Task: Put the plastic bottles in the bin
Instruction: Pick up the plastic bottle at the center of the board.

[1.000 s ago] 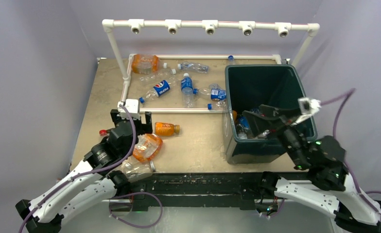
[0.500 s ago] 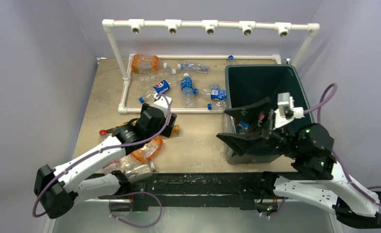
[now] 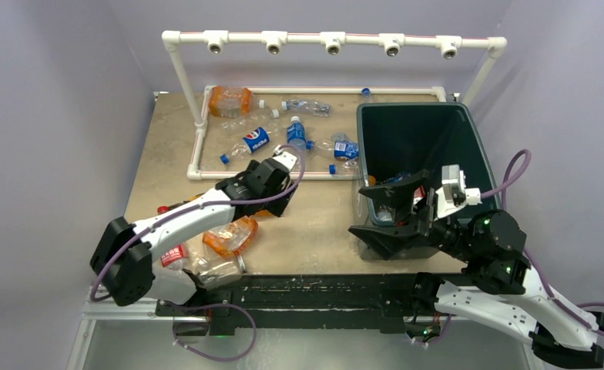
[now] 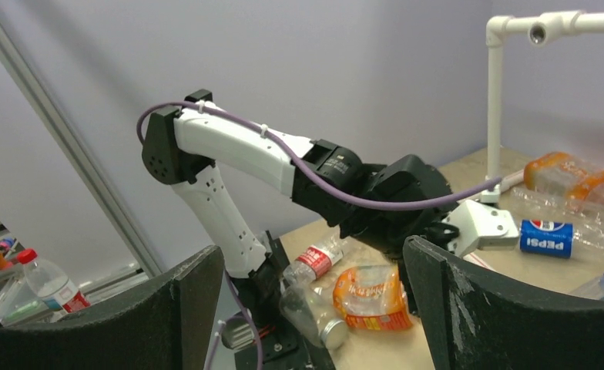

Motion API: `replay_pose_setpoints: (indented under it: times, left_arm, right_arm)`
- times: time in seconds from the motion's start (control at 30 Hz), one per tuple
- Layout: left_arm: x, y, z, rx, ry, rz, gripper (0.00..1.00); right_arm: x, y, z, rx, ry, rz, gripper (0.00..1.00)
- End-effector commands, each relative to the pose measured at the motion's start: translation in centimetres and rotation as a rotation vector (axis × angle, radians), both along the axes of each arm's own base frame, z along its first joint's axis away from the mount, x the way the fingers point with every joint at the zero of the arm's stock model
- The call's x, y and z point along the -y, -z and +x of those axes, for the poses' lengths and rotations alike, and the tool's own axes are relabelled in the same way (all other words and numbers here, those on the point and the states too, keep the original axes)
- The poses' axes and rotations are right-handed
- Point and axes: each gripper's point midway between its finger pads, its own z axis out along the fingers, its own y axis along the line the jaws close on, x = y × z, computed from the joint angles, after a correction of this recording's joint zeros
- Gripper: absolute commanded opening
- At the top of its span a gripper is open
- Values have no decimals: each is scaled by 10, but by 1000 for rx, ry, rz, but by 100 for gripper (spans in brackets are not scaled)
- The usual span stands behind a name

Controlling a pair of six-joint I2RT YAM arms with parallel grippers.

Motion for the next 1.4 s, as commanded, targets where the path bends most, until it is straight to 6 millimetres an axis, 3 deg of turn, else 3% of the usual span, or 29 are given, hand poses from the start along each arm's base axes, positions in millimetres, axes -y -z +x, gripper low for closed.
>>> replay_pose_setpoints:
  times: [0.0, 0.13, 0.3, 0.63, 1.0, 1.37]
  left_arm:
    - [31, -18, 18, 17, 165, 8, 89]
    - [32, -10, 21, 9, 249, 80, 88]
    - [41, 13, 7, 13, 396, 40, 88]
    - [29, 28, 35, 6, 410, 269, 86]
    - [30, 59, 29, -51, 417, 274, 85]
    - [30, 88, 20, -131, 425, 292, 74]
  right_arm:
    - [2, 0, 2, -20, 12, 26, 90]
    - [5, 1, 1, -37, 15, 29, 90]
    - [7, 4, 1, -44, 19, 35, 90]
    - [-2, 7, 1, -53, -5, 30, 89]
    - [2, 10, 4, -69, 19, 27, 89]
    - [0, 10, 4, -77, 11, 29, 89]
